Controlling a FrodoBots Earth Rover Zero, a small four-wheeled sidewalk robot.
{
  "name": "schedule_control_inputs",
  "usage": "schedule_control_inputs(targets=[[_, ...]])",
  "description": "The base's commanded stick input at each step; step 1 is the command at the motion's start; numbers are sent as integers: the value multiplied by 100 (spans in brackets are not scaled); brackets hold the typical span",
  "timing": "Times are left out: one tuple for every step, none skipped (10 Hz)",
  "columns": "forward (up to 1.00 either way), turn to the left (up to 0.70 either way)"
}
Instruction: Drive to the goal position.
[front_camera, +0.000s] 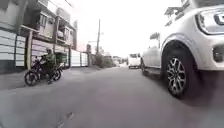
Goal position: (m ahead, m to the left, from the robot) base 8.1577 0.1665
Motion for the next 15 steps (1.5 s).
schedule_control_inputs(targets=[[100,-40],[100,-40],[100,-40],[100,-27],[100,-6],[100,0],[100,0],[100,0],[100,0],[100,0],[100,0],[100,0],[100,0],[100,0],[100,0]])
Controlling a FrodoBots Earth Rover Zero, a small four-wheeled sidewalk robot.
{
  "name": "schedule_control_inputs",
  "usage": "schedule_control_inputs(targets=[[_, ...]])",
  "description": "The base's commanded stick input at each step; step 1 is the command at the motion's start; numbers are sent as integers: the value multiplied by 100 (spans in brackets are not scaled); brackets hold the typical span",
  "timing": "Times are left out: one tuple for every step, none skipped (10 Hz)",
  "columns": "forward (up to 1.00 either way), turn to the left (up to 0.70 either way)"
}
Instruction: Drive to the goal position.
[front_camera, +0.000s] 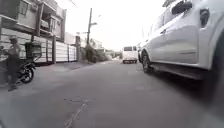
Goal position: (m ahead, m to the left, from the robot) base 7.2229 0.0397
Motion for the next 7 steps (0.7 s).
schedule_control_inputs(targets=[[100,0],[100,0],[100,0],[100,-33],[100,-40],[100,-40],[100,-40]])
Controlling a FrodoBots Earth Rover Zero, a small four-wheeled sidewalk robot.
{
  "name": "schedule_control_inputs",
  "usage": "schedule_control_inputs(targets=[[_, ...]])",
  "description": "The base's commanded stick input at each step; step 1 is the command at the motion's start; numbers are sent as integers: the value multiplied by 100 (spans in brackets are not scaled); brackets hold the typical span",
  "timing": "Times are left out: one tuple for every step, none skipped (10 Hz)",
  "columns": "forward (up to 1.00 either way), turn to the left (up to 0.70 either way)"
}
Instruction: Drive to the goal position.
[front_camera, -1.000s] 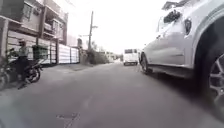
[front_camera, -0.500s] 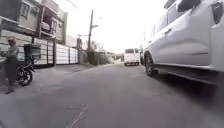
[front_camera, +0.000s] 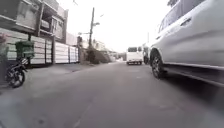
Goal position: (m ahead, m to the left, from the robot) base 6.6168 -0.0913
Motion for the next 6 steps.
schedule_control_inputs(targets=[[100,-34],[100,-23],[100,-11],[100,0],[100,0],[100,0]])
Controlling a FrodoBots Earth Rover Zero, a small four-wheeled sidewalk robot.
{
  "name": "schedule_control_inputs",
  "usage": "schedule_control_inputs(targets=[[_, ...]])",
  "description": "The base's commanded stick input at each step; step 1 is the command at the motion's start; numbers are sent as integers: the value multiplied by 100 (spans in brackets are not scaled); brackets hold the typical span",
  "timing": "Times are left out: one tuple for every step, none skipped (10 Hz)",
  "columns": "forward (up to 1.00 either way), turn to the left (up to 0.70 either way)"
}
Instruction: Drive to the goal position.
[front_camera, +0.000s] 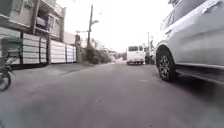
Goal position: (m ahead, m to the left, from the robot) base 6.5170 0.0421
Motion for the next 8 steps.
schedule_control_inputs(targets=[[100,0],[100,0],[100,0],[100,0],[100,0],[100,0],[100,0],[100,0]])
